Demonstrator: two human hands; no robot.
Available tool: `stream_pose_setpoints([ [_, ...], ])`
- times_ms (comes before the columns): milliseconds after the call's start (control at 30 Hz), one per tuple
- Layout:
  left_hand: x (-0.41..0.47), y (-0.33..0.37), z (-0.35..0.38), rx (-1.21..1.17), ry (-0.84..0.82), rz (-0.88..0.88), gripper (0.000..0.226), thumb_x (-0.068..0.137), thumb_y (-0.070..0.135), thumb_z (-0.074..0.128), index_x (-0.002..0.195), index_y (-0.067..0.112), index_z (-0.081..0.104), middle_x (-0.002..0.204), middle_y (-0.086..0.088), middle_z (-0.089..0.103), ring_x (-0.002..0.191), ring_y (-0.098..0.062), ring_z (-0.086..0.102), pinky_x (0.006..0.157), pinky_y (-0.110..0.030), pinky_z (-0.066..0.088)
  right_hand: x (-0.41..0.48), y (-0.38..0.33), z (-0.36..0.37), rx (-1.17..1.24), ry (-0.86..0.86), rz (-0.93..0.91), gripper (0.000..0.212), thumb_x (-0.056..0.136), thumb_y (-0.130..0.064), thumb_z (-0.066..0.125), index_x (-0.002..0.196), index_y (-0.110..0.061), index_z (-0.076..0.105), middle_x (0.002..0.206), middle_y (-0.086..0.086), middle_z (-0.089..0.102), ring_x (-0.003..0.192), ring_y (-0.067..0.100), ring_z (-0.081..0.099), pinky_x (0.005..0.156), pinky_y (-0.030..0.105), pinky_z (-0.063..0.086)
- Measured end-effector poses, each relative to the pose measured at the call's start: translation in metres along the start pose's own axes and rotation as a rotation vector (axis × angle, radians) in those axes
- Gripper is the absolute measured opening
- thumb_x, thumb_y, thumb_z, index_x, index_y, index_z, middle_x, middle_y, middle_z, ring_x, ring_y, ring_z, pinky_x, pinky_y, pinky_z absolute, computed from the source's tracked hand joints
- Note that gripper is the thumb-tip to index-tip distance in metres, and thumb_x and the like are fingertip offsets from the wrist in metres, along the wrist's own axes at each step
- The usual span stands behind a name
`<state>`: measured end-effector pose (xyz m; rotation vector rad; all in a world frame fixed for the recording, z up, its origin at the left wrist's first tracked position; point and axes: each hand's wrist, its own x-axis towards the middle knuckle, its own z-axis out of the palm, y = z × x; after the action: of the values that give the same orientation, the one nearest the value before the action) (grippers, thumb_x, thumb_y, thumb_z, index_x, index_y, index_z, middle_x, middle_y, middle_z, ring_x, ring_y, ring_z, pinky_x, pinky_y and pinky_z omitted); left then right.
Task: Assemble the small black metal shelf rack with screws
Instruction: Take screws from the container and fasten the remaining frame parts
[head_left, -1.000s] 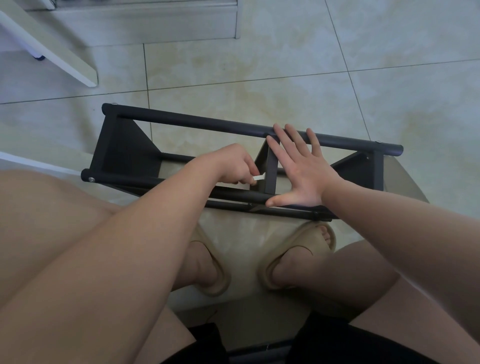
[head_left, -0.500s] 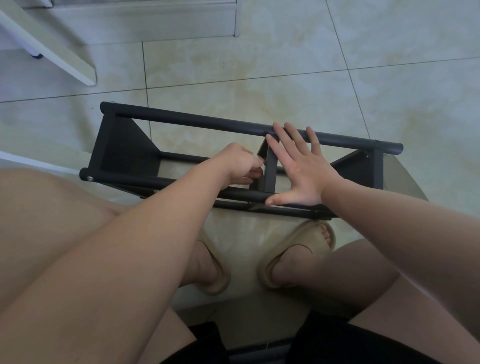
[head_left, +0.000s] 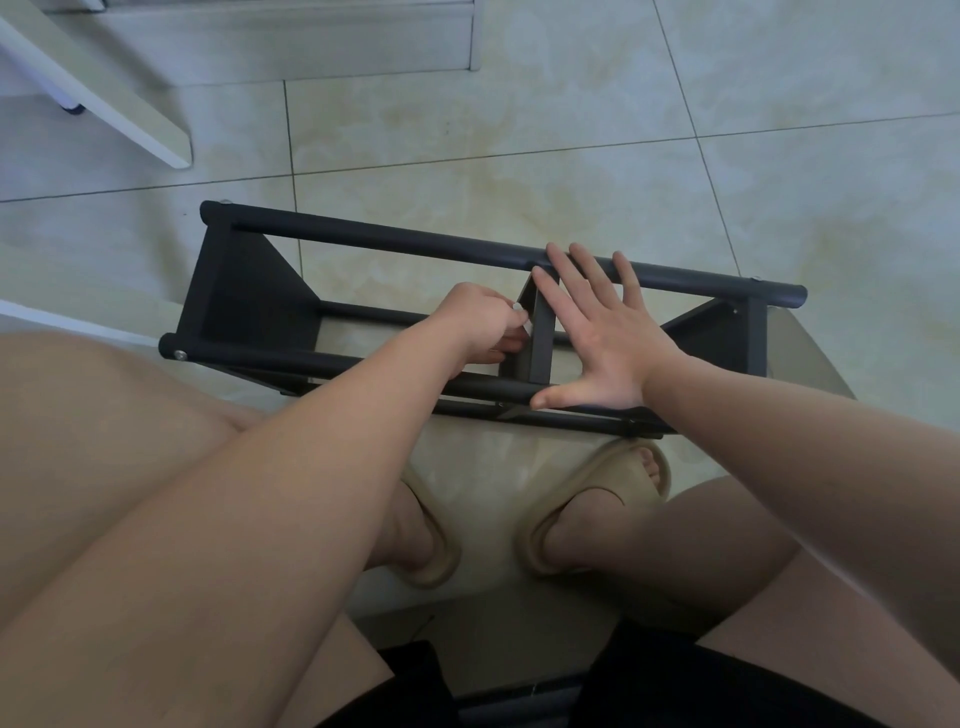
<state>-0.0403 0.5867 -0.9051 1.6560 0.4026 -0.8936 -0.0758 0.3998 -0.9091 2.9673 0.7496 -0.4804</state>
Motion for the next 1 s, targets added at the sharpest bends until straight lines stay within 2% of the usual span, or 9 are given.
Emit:
stream_pose_setpoints([
  [33, -0.0014, 0.0006, 0.0000, -0.002, -0.009, -0.007, 0.004, 0.099, 0.017, 0.061, 0.099, 0.013, 0.060, 0.085, -0.004, 0.072, 0.083, -0.015, 0.071, 0.072, -0.027, 0.054, -0.0001, 0.0000, -0.0002, 0.000, 0.000, -0.001, 0.134, 0.065, -0.104, 0.022, 0.162, -0.016, -0.007, 0.168, 0.008, -0.018, 0.155, 0.029, -0.018, 0.122, 0.063, -0.006],
  [133, -0.0008, 0.0002, -0.0003, 0.012, -0.012, -0.007, 0.011, 0.099, 0.018, 0.061, 0.088, 0.018, 0.060, 0.084, -0.003, 0.071, 0.083, -0.015, 0.070, 0.074, -0.029, 0.053, 0.0000, 0.0001, -0.0002, 0.003, 0.000, -0.003, 0.133, 0.065, -0.104, 0.021, 0.162, -0.016, -0.007, 0.168, 0.008, -0.018, 0.155, 0.030, -0.018, 0.122, 0.063, -0.006],
  [233, -0.0009, 0.0000, -0.0005, 0.020, -0.018, -0.006, 0.009, 0.099, 0.018, 0.062, 0.089, 0.016, 0.061, 0.084, -0.003, 0.071, 0.081, -0.015, 0.069, 0.076, -0.030, 0.053, -0.0004, 0.0002, -0.0003, 0.005, 0.007, -0.005, 0.133, 0.065, -0.103, 0.023, 0.162, -0.016, -0.007, 0.168, 0.008, -0.018, 0.155, 0.030, -0.017, 0.122, 0.062, -0.007],
  [333, -0.0004, -0.0004, -0.0010, 0.036, -0.017, -0.005, 0.004, 0.098, 0.017, 0.063, 0.099, 0.013, 0.061, 0.085, -0.005, 0.071, 0.080, -0.015, 0.070, 0.073, -0.028, 0.054, -0.0003, 0.0003, -0.0006, 0.009, 0.005, -0.004, 0.134, 0.065, -0.103, 0.024, 0.162, -0.016, -0.008, 0.168, 0.008, -0.019, 0.155, 0.030, -0.017, 0.122, 0.062, -0.007],
  [400, 0.0001, -0.0005, -0.0010, 0.044, -0.015, -0.009, 0.006, 0.097, 0.016, 0.063, 0.101, 0.012, 0.060, 0.087, -0.006, 0.071, 0.080, -0.015, 0.070, 0.072, -0.028, 0.055, -0.0003, 0.0000, -0.0006, 0.005, 0.002, -0.004, 0.133, 0.065, -0.103, 0.023, 0.162, -0.017, -0.008, 0.168, 0.008, -0.019, 0.155, 0.030, -0.018, 0.122, 0.062, -0.007],
  [533, 0.0000, -0.0008, 0.0003, 0.085, -0.017, -0.022, 0.007, 0.098, 0.016, 0.062, 0.095, 0.011, 0.060, 0.087, -0.008, 0.072, 0.081, -0.018, 0.070, 0.081, -0.033, 0.057, -0.0004, 0.0001, -0.0006, -0.001, -0.002, -0.002, 0.133, 0.065, -0.103, 0.023, 0.162, -0.016, -0.008, 0.168, 0.008, -0.019, 0.155, 0.030, -0.018, 0.122, 0.063, -0.006],
  [667, 0.0003, -0.0007, 0.0029, 0.153, -0.023, -0.019, 0.015, 0.098, 0.014, 0.059, 0.103, 0.000, 0.064, 0.084, -0.009, 0.070, 0.075, -0.018, 0.069, 0.079, -0.033, 0.057, 0.0002, 0.0003, -0.0004, -0.006, -0.003, -0.001, 0.133, 0.065, -0.103, 0.022, 0.162, -0.016, -0.009, 0.168, 0.008, -0.019, 0.155, 0.030, -0.018, 0.121, 0.063, -0.005],
  [767, 0.0002, 0.0000, 0.0031, 0.159, -0.027, -0.034, 0.015, 0.099, 0.014, 0.058, 0.102, 0.000, 0.063, 0.083, -0.009, 0.070, 0.075, -0.019, 0.068, 0.082, -0.035, 0.058, 0.0004, 0.0003, 0.0000, -0.007, 0.000, 0.000, 0.133, 0.065, -0.103, 0.023, 0.161, -0.016, -0.009, 0.168, 0.008, -0.019, 0.155, 0.030, -0.018, 0.122, 0.063, -0.005],
  [1000, -0.0008, 0.0023, 0.0012, 0.160, -0.049, -0.082, 0.012, 0.101, 0.013, 0.055, 0.094, 0.005, 0.060, 0.083, -0.007, 0.069, 0.074, -0.017, 0.067, 0.076, -0.032, 0.056, 0.0004, 0.0004, 0.0013, 0.003, 0.006, -0.003, 0.133, 0.065, -0.104, 0.023, 0.162, -0.016, -0.007, 0.168, 0.008, -0.018, 0.155, 0.030, -0.017, 0.122, 0.063, -0.007],
])
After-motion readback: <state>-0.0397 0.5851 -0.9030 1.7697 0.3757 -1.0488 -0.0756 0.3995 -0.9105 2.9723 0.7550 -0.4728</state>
